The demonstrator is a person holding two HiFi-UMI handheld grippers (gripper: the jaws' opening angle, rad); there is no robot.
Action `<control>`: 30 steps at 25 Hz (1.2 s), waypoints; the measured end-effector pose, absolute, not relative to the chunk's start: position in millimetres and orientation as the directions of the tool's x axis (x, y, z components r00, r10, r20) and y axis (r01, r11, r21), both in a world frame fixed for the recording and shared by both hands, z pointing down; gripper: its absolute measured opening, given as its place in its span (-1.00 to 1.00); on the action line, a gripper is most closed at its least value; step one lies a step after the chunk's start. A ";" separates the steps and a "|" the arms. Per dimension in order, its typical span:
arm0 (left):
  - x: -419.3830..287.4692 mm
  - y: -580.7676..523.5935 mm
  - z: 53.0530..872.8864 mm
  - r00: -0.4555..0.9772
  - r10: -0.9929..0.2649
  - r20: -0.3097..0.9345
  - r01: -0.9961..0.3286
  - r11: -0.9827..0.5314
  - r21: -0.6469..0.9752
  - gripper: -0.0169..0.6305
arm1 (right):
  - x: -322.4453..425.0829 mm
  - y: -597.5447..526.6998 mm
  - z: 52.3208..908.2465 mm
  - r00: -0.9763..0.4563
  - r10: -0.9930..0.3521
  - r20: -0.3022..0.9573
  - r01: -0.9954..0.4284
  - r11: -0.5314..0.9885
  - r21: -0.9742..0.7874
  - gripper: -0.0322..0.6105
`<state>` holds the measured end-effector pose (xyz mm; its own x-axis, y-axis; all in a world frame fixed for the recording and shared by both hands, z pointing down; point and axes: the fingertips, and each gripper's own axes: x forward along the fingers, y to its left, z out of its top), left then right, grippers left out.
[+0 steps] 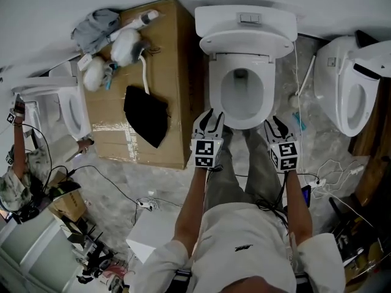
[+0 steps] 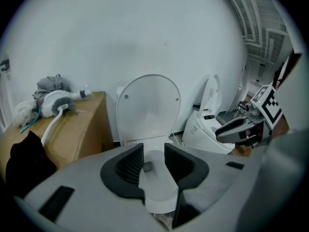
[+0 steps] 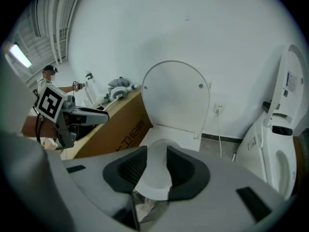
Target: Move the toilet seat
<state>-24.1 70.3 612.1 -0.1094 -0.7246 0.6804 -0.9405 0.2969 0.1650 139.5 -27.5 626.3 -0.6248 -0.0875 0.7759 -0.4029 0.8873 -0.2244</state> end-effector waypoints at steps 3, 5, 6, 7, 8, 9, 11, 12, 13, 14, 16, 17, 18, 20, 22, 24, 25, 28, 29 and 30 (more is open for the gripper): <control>-22.0 68.8 629.7 -0.097 -0.714 0.693 -0.942 0.291 0.168 -0.48 | 141.3 -26.0 643.4 -0.615 -0.083 0.784 -0.412 0.882 -0.229 -0.50; -21.0 67.8 641.2 -0.090 -0.706 0.702 -0.942 0.288 0.169 -0.48 | 143.4 -25.8 654.3 -0.607 -0.084 0.790 -0.421 0.878 -0.230 -0.50; -21.1 67.4 647.0 -0.088 -0.702 0.707 -0.943 0.288 0.169 -0.48 | 144.1 -25.8 659.9 -0.605 -0.086 0.792 -0.425 0.876 -0.229 -0.50; -21.3 67.1 652.8 -0.086 -0.698 0.711 -0.942 0.289 0.169 -0.48 | 144.4 -26.0 665.4 -0.603 -0.089 0.793 -0.429 0.874 -0.228 -0.50; -21.4 67.2 658.6 -0.085 -0.693 0.715 -0.942 0.290 0.168 -0.48 | 144.9 -26.0 670.6 -0.602 -0.093 0.793 -0.435 0.871 -0.228 -0.50; -21.3 67.5 664.5 -0.085 -0.688 0.720 -0.942 0.291 0.168 -0.48 | 145.7 -26.1 675.5 -0.601 -0.099 0.793 -0.442 0.868 -0.227 -0.49; -20.1 68.3 676.4 -0.083 -0.678 0.730 -0.940 0.297 0.169 -0.48 | 147.5 -26.2 684.9 -0.600 -0.109 0.792 -0.457 0.860 -0.227 -0.47; -19.3 68.6 682.3 -0.082 -0.674 0.734 -0.939 0.299 0.170 -0.48 | 148.3 -26.3 689.7 -0.599 -0.113 0.793 -0.463 0.857 -0.228 -0.46; -18.3 68.9 688.3 -0.080 -0.669 0.739 -0.938 0.301 0.171 -0.48 | 149.2 -26.4 694.7 -0.597 -0.117 0.793 -0.469 0.853 -0.228 -0.46; -17.0 69.3 694.3 -0.077 -0.665 0.743 -0.937 0.303 0.173 -0.48 | 150.4 -26.5 699.6 -0.595 -0.120 0.795 -0.477 0.849 -0.228 -0.45; -13.4 70.9 706.4 -0.070 -0.654 0.753 -0.935 0.305 0.178 -0.48 | 153.7 -26.1 709.6 -0.588 -0.127 0.799 -0.493 0.839 -0.229 -0.45; -12.0 72.0 712.7 -0.068 -0.648 0.758 -0.935 0.307 0.179 -0.48 | 155.4 -25.9 714.9 -0.583 -0.130 0.802 -0.502 0.834 -0.230 -0.44; -11.2 73.1 719.3 -0.067 -0.642 0.763 -0.934 0.309 0.178 -0.48 | 156.7 -25.8 720.5 -0.579 -0.132 0.805 -0.510 0.829 -0.230 -0.44; -10.9 75.8 732.8 -0.066 -0.629 0.774 -0.932 0.316 0.177 -0.48 | 159.1 -24.7 732.7 -0.568 -0.136 0.811 -0.524 0.820 -0.230 -0.42; -11.3 80.3 746.6 -0.069 -0.614 0.786 -0.928 0.328 0.175 -0.47 | 162.0 -22.0 745.6 -0.556 -0.137 0.820 -0.540 0.810 -0.231 -0.41; -10.5 83.9 760.0 -0.066 -0.601 0.797 -0.925 0.335 0.176 -0.47 | 164.7 -20.4 757.5 -0.544 -0.138 0.828 -0.558 0.796 -0.233 -0.39; -9.6 85.4 766.3 -0.062 -0.593 0.802 -0.925 0.336 0.177 -0.47 | 165.5 -20.4 762.6 -0.539 -0.140 0.831 -0.566 0.791 -0.234 -0.38; -7.5 89.6 783.7 -0.051 -0.575 0.817 -0.924 0.337 0.179 -0.41 | 167.1 -20.9 776.4 -0.524 -0.144 0.839 -0.579 0.783 -0.227 -0.37; -7.4 91.6 789.3 -0.048 -0.569 0.821 -0.923 0.339 0.181 -0.39 | 167.8 -20.5 781.2 -0.519 -0.145 0.843 -0.582 0.782 -0.224 -0.37; -7.6 93.9 795.0 -0.046 -0.562 0.826 -0.921 0.343 0.183 -0.37 | 168.6 -19.9 786.3 -0.514 -0.144 0.846 -0.586 0.779 -0.224 -0.36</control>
